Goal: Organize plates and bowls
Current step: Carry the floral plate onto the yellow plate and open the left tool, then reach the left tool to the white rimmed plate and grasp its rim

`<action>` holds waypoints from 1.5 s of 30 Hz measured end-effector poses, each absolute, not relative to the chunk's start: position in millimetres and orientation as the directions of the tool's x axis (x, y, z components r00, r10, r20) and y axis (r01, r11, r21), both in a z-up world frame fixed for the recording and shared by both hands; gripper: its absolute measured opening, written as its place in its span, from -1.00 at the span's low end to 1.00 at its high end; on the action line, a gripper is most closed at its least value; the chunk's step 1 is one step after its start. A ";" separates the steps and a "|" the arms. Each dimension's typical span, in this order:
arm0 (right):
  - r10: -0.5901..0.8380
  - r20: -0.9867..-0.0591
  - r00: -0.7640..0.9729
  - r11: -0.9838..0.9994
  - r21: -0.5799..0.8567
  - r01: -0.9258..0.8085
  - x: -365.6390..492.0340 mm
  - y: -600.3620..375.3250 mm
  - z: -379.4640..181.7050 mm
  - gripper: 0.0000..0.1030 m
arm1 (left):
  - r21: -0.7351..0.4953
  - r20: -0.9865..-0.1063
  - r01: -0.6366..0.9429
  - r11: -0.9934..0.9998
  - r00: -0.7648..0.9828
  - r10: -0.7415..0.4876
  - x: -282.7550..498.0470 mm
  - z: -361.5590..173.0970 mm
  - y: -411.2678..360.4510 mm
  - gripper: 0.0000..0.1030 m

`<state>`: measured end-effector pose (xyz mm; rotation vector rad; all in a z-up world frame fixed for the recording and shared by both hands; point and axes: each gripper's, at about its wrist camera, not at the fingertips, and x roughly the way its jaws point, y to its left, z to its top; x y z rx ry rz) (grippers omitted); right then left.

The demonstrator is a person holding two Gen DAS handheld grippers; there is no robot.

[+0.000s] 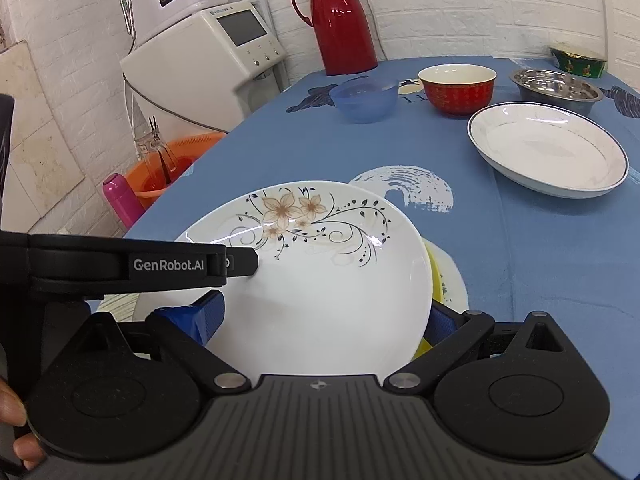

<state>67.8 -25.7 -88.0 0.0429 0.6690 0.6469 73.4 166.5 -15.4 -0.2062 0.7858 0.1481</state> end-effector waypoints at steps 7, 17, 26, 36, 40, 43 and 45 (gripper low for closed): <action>0.562 -0.560 0.609 0.805 0.200 -0.558 68.1 -22.6 -89.0 0.68 | -0.163 -0.708 -0.194 0.967 0.706 0.023 75.1 -21.2 172.3 0.11; 0.592 -0.521 0.615 0.800 0.284 -0.529 70.7 -35.3 -85.8 0.65 | -0.145 -0.684 -0.182 0.972 0.728 0.034 74.8 -13.7 168.9 0.20; 0.590 -0.495 0.637 0.804 0.287 -0.521 72.6 -45.1 -79.5 0.66 | -0.151 -0.668 -0.185 0.971 0.743 0.037 73.0 -7.4 168.3 0.28; 0.575 -0.468 0.671 0.815 0.259 -0.518 72.5 -56.0 -71.0 0.66 | -0.155 -0.658 -0.159 0.975 0.753 0.018 74.3 1.4 158.0 0.31; 0.541 -0.484 0.688 0.838 0.242 -0.489 79.4 -72.9 -72.3 0.66 | -0.175 -0.658 -0.138 0.975 0.753 -0.012 79.7 5.2 153.8 0.39; 0.496 -0.494 0.715 0.867 0.240 -0.436 87.4 -95.9 -75.3 0.66 | -0.173 -0.666 -0.121 0.977 0.746 -0.025 89.8 6.3 147.0 0.39; 0.464 -0.498 0.733 0.886 0.246 -0.394 93.6 -113.3 -77.1 0.66 | -0.168 -0.671 -0.109 0.980 0.740 -0.033 97.4 6.7 142.2 0.39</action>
